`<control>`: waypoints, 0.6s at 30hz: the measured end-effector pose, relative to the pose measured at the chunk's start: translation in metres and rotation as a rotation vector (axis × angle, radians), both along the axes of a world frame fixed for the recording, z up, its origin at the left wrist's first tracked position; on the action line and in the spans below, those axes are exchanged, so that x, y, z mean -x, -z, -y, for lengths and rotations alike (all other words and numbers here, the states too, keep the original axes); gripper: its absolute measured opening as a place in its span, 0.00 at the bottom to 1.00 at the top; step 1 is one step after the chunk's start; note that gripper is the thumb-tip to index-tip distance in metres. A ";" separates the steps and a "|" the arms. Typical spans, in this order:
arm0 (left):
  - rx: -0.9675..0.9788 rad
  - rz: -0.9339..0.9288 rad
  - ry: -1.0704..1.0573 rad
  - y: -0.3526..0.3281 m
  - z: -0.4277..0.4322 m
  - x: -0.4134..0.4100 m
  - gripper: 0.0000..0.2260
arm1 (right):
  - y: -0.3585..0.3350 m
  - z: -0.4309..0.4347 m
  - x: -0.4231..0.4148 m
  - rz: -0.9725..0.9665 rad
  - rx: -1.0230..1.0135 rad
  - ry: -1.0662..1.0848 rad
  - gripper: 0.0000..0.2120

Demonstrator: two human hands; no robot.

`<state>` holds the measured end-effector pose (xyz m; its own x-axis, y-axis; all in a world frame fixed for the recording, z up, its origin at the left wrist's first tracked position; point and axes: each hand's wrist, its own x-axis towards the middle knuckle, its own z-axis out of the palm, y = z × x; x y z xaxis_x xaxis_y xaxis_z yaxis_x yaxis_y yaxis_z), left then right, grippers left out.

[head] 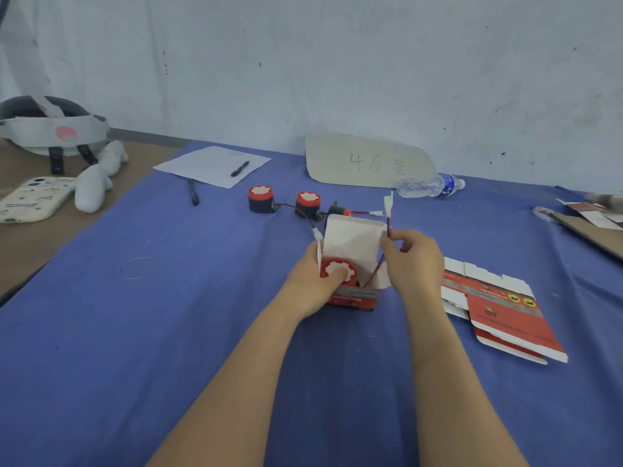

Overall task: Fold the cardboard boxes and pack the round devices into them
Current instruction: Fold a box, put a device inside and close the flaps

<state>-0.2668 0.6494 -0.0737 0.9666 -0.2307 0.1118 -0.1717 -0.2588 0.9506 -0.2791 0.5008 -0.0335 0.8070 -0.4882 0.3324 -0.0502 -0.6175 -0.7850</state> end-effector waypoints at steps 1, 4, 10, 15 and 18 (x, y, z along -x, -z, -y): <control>0.006 0.017 -0.068 0.000 0.002 0.000 0.22 | -0.002 -0.001 0.002 0.038 -0.029 -0.044 0.06; 0.037 0.036 -0.248 0.002 0.007 0.002 0.32 | -0.012 -0.012 0.011 0.027 -0.084 -0.272 0.07; 0.041 0.024 -0.311 0.007 0.012 -0.003 0.16 | -0.025 -0.009 0.021 -0.206 -0.150 -0.438 0.17; 0.034 0.046 -0.303 0.006 0.012 -0.003 0.14 | -0.025 -0.003 0.020 -0.364 0.089 -0.361 0.15; 0.016 0.014 -0.299 0.005 0.013 -0.004 0.17 | -0.029 -0.004 0.020 -0.406 0.224 -0.259 0.13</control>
